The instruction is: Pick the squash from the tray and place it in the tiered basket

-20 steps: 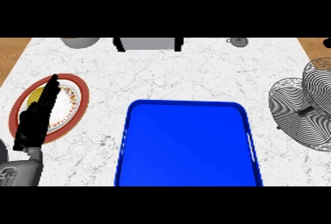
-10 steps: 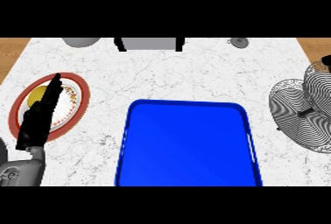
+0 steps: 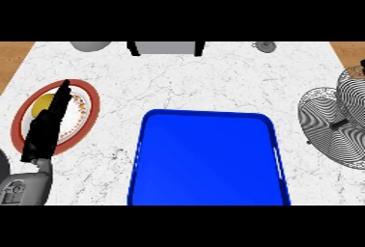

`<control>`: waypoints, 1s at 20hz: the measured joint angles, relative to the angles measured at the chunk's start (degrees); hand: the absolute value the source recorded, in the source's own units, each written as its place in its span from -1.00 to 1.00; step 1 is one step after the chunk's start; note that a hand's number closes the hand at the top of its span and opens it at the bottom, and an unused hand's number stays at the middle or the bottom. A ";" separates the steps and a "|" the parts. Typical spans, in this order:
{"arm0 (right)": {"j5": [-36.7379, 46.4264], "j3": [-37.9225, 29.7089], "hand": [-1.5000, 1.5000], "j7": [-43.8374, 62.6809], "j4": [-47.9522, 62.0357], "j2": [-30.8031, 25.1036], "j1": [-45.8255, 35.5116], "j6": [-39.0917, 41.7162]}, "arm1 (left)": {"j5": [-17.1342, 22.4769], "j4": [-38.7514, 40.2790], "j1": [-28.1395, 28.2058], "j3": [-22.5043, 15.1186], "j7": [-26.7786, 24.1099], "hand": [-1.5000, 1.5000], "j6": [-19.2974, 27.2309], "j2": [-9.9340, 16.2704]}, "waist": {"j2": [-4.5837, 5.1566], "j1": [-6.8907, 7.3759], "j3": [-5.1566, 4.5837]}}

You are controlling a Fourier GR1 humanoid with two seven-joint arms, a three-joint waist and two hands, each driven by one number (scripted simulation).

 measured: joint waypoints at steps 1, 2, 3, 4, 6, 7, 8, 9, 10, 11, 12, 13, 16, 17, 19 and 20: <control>0.45 -0.23 -1.00 0.26 -1.72 -0.24 0.46 0.08 | 0.07 -0.41 0.12 0.16 0.50 0.00 -0.12 0.13 | 0.00 0.00 0.07; 0.84 -0.50 -1.00 0.40 -3.26 -0.33 0.95 -0.07 | 0.16 -0.53 0.23 0.39 0.46 0.00 -0.36 0.37 | 0.00 0.00 0.12; 1.30 -0.76 -1.00 0.72 -5.14 -0.52 1.38 0.18 | -0.07 -0.58 0.18 0.32 0.54 0.00 -0.15 0.19 | -0.01 -0.06 0.16; 1.81 -1.12 -1.00 1.04 -7.03 -0.43 2.18 0.29 | -0.10 -0.46 0.51 0.36 0.08 0.00 -0.14 0.09 | -0.02 -0.11 0.18; 2.57 -1.88 -1.00 2.28 -12.17 0.29 3.39 1.69 | 0.13 0.37 -0.10 0.82 0.26 0.00 -0.33 0.24 | -0.12 -0.53 0.19; 3.02 -2.31 -1.00 3.06 -14.81 0.86 3.72 2.60 | 0.04 0.36 -0.24 0.87 0.47 0.00 -0.21 0.22 | -0.18 -0.67 0.21; 3.29 -2.99 -1.00 3.79 -17.47 1.37 4.10 3.64 | -0.14 -0.25 0.30 0.63 0.61 0.00 -0.17 0.09 | -0.29 -0.76 0.23; 3.03 -3.98 -1.00 4.15 -20.40 1.95 5.07 4.42 | -0.04 -0.70 0.96 0.69 0.53 0.00 -0.17 0.04 | -0.40 -0.94 0.23; 3.03 -4.63 -1.00 4.58 -23.23 3.28 6.17 4.99 | -0.04 -0.62 1.03 0.76 0.42 0.00 0.01 -0.15 | -0.43 -1.09 0.24; 2.57 -5.45 -1.00 4.81 -26.38 4.44 7.43 5.66 | -0.07 -0.29 1.28 0.90 0.10 0.00 0.14 -0.22 | -0.46 -1.32 0.25; 2.31 -6.20 -1.00 5.26 -29.43 5.26 8.04 6.99 | 0.08 0.03 1.67 1.13 -0.60 0.00 0.03 -0.14 | -0.50 -1.47 0.26; 2.14 -6.65 -1.00 5.48 -32.50 6.65 9.34 7.84 | 0.09 0.01 1.54 1.34 -0.71 0.00 0.03 0.01 | -0.50 -1.50 0.25; 0.90 -7.98 -1.00 5.24 -43.76 10.67 14.39 11.14 | -0.13 -0.01 1.94 1.47 -0.70 0.00 0.34 -0.11 | -0.64 -2.04 0.27; 0.83 -8.07 -1.00 5.14 -47.62 12.20 16.23 12.37 | 0.16 -0.32 1.96 1.66 -0.53 0.00 -0.08 0.20 | -0.64 -2.00 0.27; 0.06 -7.95 -1.00 4.75 -55.86 15.39 20.02 14.42 | 0.40 -1.10 2.01 1.74 0.19 0.00 -0.24 0.18 | -0.66 -2.03 0.30; -0.49 -7.94 -1.00 4.57 -59.56 16.88 22.33 14.92 | 0.10 -1.24 2.32 1.33 -0.17 0.00 -0.02 -0.25 | -0.59 -1.90 0.30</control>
